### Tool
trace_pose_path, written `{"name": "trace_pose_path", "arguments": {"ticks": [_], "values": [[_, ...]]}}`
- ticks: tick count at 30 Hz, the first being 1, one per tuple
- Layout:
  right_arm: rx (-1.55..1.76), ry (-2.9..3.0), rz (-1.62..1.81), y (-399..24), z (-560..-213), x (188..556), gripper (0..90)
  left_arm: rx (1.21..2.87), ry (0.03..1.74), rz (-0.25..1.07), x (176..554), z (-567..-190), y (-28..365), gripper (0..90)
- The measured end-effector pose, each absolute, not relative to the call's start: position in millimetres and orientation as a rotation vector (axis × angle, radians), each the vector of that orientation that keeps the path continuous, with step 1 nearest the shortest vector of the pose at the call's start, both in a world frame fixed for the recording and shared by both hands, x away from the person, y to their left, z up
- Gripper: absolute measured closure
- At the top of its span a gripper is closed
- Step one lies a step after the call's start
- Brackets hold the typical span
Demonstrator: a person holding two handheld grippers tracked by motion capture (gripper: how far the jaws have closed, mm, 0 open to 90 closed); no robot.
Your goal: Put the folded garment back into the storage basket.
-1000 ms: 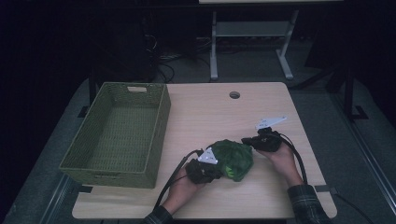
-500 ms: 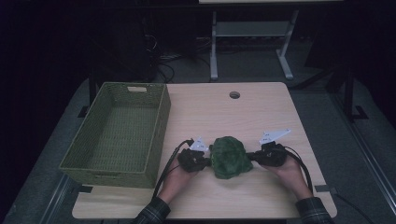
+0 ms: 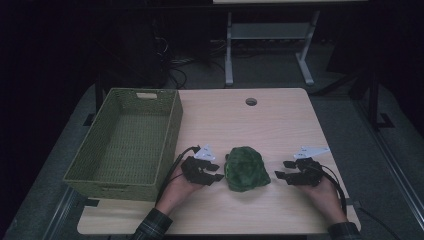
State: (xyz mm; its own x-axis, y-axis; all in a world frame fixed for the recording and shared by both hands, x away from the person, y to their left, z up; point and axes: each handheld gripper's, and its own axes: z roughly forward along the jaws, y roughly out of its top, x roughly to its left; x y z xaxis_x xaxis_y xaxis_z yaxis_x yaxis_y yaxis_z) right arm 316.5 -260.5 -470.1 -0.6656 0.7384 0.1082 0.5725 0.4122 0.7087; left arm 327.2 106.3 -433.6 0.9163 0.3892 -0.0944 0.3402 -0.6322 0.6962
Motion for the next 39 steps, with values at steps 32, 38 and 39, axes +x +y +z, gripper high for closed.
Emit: {"name": "trace_pose_path", "arguments": {"ticks": [32, 38, 39], "values": [[1.203, 2.33, 1.024, -267.2, -482.6, 318.6, 12.6, 2.614, 0.194, 0.019, 355.6, -433.6, 23.2, 13.2], [1.205, 2.329, 1.025, -267.1, -482.7, 318.6, 12.6, 2.651, 0.193, 0.013, 356.1, -441.9, 17.5, 12.8], [1.206, 2.328, 1.024, -267.1, -482.7, 318.5, 12.6, 2.655, 0.196, 0.013, 355.5, -443.7, 16.5, 12.7]]}}
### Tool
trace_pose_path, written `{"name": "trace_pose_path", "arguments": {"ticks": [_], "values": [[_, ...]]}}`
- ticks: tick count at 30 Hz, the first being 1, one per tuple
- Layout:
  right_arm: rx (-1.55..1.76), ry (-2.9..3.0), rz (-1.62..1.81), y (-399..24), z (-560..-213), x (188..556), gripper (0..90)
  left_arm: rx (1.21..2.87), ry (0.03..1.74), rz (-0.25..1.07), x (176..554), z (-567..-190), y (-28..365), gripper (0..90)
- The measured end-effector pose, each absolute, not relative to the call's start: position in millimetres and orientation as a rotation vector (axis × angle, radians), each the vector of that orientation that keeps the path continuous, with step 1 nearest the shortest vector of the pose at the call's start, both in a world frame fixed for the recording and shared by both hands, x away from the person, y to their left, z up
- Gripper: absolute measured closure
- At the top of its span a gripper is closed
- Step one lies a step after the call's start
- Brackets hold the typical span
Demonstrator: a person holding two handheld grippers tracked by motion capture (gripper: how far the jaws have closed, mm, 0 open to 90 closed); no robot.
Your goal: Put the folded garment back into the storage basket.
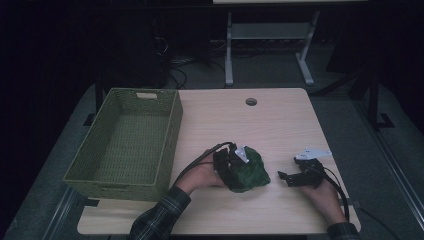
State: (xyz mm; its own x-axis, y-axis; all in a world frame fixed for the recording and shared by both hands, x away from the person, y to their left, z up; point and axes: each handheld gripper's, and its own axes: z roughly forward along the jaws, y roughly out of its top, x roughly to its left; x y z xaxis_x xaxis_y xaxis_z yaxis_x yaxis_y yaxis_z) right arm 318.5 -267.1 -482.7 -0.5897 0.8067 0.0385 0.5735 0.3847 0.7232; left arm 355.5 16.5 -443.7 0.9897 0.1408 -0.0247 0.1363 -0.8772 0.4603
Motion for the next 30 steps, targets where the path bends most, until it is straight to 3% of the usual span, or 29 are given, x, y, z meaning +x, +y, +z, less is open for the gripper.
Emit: {"name": "trace_pose_path", "arguments": {"ticks": [7, 9, 16, 18, 30], "values": [[1.206, 2.327, 1.023, -267.1, -482.7, 318.7, 12.7, 2.676, 0.201, 0.06, 354.8, -447.9, 13.6, 18.3], [1.207, 2.327, 1.023, -267.1, -482.7, 318.7, 12.7, 2.687, 0.205, 0.074, 354.3, -446.7, 13.2, 24.4], [1.209, 2.325, 1.022, -267.0, -482.7, 318.6, 12.9, 2.683, 0.255, 0.04, 357.1, -442.8, 16.1, 57.9], [1.209, 2.325, 1.023, -267.0, -482.7, 318.6, 13.0, 2.685, 0.275, 0.028, 357.4, -442.1, 15.7, 63.2], [1.208, 2.325, 1.023, -267.1, -482.7, 318.7, 13.0, 2.638, 0.325, -0.02, 363.6, -423.1, 25.1, 73.6]]}}
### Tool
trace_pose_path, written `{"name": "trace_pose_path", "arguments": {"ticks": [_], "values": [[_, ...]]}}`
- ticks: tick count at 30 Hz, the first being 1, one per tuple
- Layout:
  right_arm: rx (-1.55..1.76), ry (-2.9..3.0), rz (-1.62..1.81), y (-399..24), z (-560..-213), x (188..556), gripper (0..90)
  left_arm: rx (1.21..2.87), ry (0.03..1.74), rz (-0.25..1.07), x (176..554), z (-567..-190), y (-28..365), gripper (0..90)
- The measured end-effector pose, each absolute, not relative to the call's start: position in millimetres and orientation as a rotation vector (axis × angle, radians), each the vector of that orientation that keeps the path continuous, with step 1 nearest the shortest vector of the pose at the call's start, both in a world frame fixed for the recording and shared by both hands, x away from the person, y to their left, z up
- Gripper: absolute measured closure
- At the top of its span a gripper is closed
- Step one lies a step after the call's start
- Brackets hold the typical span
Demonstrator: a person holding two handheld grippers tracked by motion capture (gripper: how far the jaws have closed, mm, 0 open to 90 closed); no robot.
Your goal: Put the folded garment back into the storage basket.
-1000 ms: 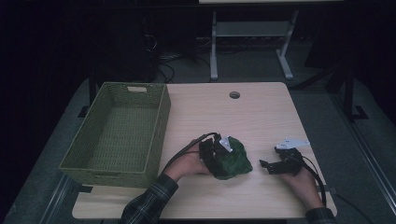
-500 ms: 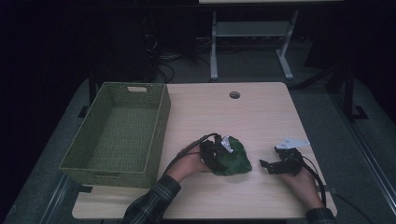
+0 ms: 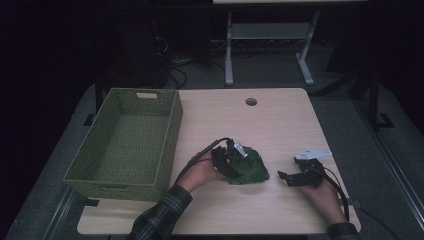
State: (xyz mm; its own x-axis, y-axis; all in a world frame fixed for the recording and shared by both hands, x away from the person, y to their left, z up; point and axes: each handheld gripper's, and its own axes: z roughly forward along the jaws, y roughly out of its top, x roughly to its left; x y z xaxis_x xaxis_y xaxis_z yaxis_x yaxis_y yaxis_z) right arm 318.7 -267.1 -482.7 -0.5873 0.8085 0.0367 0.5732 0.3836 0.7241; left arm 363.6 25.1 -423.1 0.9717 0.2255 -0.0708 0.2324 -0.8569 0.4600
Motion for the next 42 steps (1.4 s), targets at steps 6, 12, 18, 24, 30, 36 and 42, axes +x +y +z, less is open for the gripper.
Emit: {"name": "trace_pose_path", "arguments": {"ticks": [6, 12, 18, 24, 30, 36, 42], "values": [[1.209, 2.324, 1.023, -267.1, -482.6, 318.7, 13.1, 2.633, 0.354, -0.017, 364.4, -404.5, 34.2, 73.9], [1.209, 2.324, 1.024, -267.1, -482.6, 318.7, 13.1, 2.596, 0.4, -0.02, 363.3, -377.5, 46.1, 73.8], [1.208, 2.324, 1.023, -267.2, -482.6, 318.8, 13.2, 2.567, 0.444, 0.021, 365.1, -350.8, 62.4, 73.5], [1.208, 2.324, 1.023, -267.2, -482.6, 318.8, 13.2, 2.544, 0.486, 0.066, 368.0, -324.8, 86.0, 73.4], [1.208, 2.324, 1.023, -267.2, -482.6, 318.8, 13.2, 2.536, 0.531, 0.107, 369.8, -307.5, 107.1, 73.4], [1.209, 2.324, 1.023, -267.2, -482.6, 318.8, 13.3, 2.538, 0.562, 0.137, 370.5, -296.4, 126.0, 73.3], [1.209, 2.323, 1.023, -267.3, -482.6, 318.8, 13.3, 2.526, 0.625, 0.164, 369.6, -290.2, 144.1, 73.3]]}}
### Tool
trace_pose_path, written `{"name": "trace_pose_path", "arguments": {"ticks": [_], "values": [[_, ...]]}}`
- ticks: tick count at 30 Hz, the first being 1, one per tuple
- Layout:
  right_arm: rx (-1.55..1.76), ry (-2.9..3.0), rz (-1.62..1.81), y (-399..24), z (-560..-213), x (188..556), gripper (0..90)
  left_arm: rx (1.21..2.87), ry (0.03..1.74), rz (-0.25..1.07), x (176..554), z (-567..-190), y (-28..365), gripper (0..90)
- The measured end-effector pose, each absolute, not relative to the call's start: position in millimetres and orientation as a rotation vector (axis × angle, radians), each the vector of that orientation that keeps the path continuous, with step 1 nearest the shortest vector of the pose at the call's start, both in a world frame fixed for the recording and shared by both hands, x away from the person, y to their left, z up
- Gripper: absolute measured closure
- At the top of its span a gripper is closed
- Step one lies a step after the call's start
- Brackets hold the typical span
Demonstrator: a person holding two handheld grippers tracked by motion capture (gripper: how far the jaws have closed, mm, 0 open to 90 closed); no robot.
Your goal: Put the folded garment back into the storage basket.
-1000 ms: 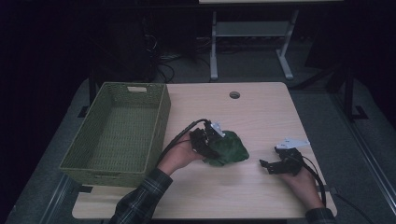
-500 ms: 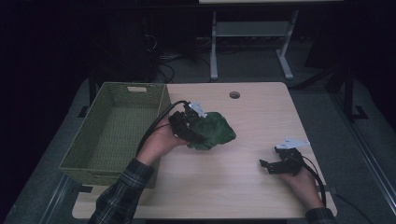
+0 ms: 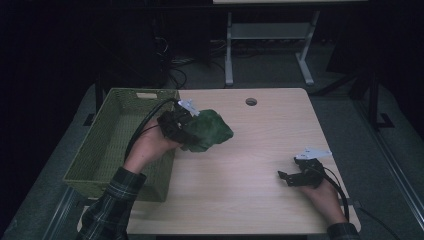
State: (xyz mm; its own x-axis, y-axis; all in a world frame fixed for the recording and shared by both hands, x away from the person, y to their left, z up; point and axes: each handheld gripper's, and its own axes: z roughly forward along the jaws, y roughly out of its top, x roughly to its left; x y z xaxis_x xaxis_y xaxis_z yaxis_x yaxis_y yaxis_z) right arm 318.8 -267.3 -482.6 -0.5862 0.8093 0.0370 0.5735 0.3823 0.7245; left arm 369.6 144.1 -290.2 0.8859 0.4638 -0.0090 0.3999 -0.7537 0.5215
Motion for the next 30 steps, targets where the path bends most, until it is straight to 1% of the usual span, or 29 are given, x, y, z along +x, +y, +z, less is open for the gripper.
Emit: {"name": "trace_pose_path", "arguments": {"ticks": [21, 30], "values": [[1.211, 2.319, 1.023, -267.5, -482.6, 318.9, 13.8, 2.478, 0.85, 0.305, 368.5, -270.1, 233.1, 73.1], [1.211, 2.318, 1.023, -267.5, -482.6, 318.9, 13.8, 2.447, 0.984, 0.381, 366.5, -273.2, 268.5, 73.1]]}}
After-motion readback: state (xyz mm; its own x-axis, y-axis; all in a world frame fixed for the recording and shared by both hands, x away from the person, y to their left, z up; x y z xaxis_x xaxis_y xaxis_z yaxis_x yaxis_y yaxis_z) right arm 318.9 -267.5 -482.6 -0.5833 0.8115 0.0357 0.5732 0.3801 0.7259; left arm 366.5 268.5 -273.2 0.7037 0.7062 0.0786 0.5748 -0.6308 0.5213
